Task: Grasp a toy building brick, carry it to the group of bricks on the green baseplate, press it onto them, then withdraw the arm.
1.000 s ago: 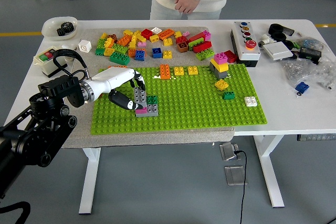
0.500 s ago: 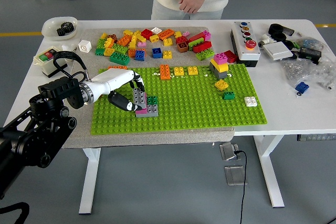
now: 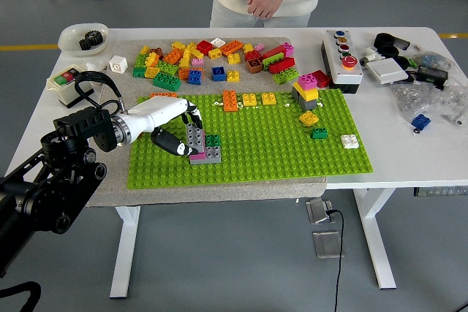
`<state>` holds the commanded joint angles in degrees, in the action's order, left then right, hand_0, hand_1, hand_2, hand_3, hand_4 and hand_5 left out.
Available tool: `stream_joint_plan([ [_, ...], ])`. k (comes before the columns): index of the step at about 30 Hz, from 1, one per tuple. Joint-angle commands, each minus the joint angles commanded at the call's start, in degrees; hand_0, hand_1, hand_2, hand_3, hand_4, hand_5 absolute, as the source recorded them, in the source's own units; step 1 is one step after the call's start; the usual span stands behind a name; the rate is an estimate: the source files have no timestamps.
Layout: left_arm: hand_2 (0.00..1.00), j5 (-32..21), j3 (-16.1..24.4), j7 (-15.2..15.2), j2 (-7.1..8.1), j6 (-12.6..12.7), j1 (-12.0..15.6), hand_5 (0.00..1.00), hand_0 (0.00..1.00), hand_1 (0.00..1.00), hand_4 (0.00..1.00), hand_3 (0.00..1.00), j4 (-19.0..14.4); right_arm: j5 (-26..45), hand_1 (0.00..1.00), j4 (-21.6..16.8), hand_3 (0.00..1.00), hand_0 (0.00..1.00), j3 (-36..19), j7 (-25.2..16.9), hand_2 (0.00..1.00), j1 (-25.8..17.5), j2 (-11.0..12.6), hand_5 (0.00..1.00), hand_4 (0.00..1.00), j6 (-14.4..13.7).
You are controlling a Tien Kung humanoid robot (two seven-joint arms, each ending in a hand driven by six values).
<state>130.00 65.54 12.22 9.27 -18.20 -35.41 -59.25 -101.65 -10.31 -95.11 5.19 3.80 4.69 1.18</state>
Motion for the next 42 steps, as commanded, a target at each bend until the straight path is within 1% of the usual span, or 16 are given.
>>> stream_joint_plan([
  [1, 0.552, 0.0, 0.01, 0.02, 0.0, -0.01, 0.0, 0.219, 0.722, 0.651, 0.882, 0.545, 0.01, 0.03, 0.641, 0.0, 0.636, 0.746, 0.02, -0.01, 0.681, 0.01, 0.0, 0.567, 0.854, -0.01],
  [2, 0.558, 0.0, 0.01, 0.07, -0.02, -0.05, 0.0, 0.236, 0.732, 0.655, 0.953, 0.553, 0.04, 0.04, 0.641, 0.0, 0.636, 0.746, 0.04, -0.01, 0.681, 0.01, 0.01, 0.567, 0.854, 0.0],
  [7, 0.558, 0.0, 0.05, 0.14, -0.07, -0.1, 0.02, 0.236, 0.732, 0.655, 0.953, 0.553, 0.08, 0.11, 0.641, 0.0, 0.636, 0.746, 0.1, 0.01, 0.681, -0.03, 0.0, 0.567, 0.854, 0.0],
  [8, 0.572, 0.0, 0.09, 0.16, -0.09, -0.12, 0.04, 0.256, 0.738, 0.66, 0.998, 0.568, 0.08, 0.11, 0.641, 0.0, 0.635, 0.746, 0.1, 0.01, 0.681, -0.06, -0.01, 0.568, 0.854, 0.0],
  [13, 0.572, 0.0, 0.16, 0.18, -0.12, -0.19, 0.05, 0.256, 0.738, 0.66, 0.998, 0.568, 0.06, 0.15, 0.641, 0.0, 0.635, 0.746, 0.17, 0.01, 0.681, -0.08, -0.01, 0.568, 0.854, -0.01],
  [14, 0.592, 0.0, 0.19, 0.18, -0.12, -0.14, 0.03, 0.26, 0.739, 0.664, 0.998, 0.575, 0.07, 0.16, 0.641, 0.0, 0.635, 0.746, 0.19, 0.01, 0.681, -0.07, -0.01, 0.568, 0.854, -0.01],
  [24, 0.585, 0.0, 0.53, 0.02, -0.25, 0.95, -0.32, 0.257, 0.742, 0.663, 0.998, 0.572, 0.47, 0.2, 0.641, 0.0, 0.635, 0.746, 0.19, 0.04, 0.681, -0.04, -0.03, 0.57, 0.855, -0.01],
  [37, 0.582, 0.0, 0.33, 0.19, -0.24, 1.16, -0.33, 0.252, 0.751, 0.666, 0.998, 0.571, 0.68, 0.17, 0.64, 0.0, 0.635, 0.746, 0.34, 0.02, 0.681, -0.16, -0.06, 0.572, 0.856, 0.01],
  [42, 0.583, 0.0, -0.02, 0.69, -0.23, 1.74, -0.54, 0.249, 0.752, 0.667, 0.998, 0.573, 1.12, 0.17, 0.641, 0.0, 0.634, 0.746, 0.39, 0.04, 0.681, -0.16, -0.09, 0.572, 0.856, 0.01],
])
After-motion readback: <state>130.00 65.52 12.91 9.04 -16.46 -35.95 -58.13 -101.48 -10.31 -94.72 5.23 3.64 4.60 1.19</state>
